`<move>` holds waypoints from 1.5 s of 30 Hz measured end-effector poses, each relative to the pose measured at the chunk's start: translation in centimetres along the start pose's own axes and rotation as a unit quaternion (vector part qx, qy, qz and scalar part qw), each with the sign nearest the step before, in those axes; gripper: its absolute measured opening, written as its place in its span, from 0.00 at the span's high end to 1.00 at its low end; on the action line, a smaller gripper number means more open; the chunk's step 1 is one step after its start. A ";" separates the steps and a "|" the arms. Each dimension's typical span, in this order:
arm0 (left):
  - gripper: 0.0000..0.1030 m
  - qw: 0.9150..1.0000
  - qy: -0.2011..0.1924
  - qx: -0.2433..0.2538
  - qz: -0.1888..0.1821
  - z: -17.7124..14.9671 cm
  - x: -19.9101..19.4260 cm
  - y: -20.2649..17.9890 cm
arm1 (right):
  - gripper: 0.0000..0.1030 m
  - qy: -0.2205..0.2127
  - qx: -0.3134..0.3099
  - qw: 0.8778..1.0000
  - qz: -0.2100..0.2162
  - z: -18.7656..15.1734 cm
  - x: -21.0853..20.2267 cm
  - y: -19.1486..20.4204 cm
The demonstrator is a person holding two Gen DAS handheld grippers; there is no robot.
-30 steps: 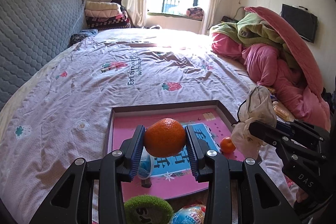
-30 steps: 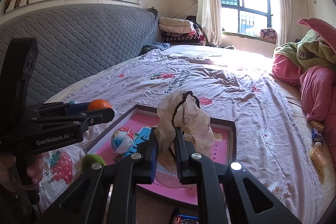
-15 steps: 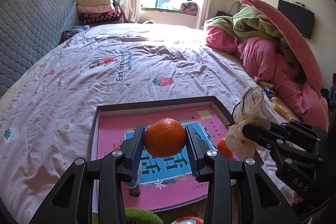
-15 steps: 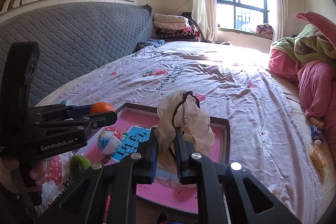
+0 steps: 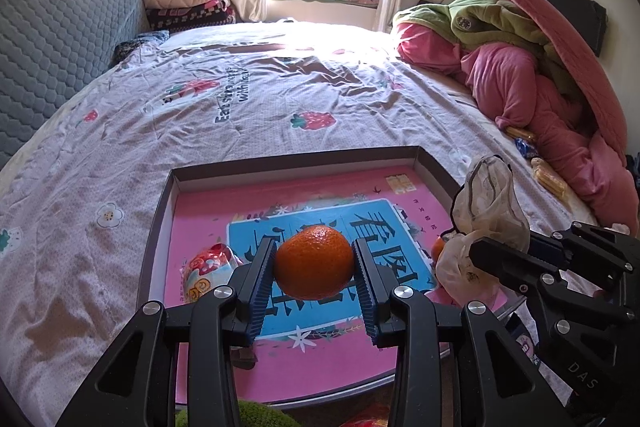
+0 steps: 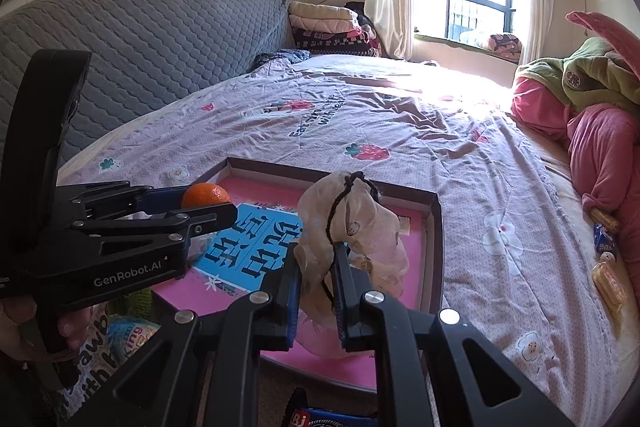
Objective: Organize objects
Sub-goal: 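Lift and carry the mandarin over the pink tray with the left tool while the right tool carries the bag, then lower the mandarin into the pink tray and open the left tool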
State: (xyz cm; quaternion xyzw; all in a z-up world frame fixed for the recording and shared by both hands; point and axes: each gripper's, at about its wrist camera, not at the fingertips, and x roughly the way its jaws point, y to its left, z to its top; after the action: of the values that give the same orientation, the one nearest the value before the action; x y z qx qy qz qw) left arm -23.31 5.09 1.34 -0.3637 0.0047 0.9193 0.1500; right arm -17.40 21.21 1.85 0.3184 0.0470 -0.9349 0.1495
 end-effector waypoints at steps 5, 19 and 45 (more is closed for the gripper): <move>0.62 1.000 0.008 0.001 -0.002 -0.6 0.6 -0.4 | 0.85 0.010 -0.001 1.000 0.007 -0.5 0.1 0.2; 0.62 0.999 0.038 0.014 -0.004 -1.8 2.2 -1.1 | 0.85 0.055 -0.004 0.998 0.010 -2.3 1.8 0.5; 0.61 0.996 0.087 0.013 -0.010 -2.4 3.4 -1.1 | 0.85 0.085 -0.012 0.996 0.008 -3.2 2.6 1.0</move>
State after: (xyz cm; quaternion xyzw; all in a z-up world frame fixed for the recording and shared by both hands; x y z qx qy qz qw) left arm -23.72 6.74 -2.62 -0.4405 0.0265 0.8824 0.1631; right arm -17.19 20.24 -2.25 0.3955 0.0683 -0.9025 0.1564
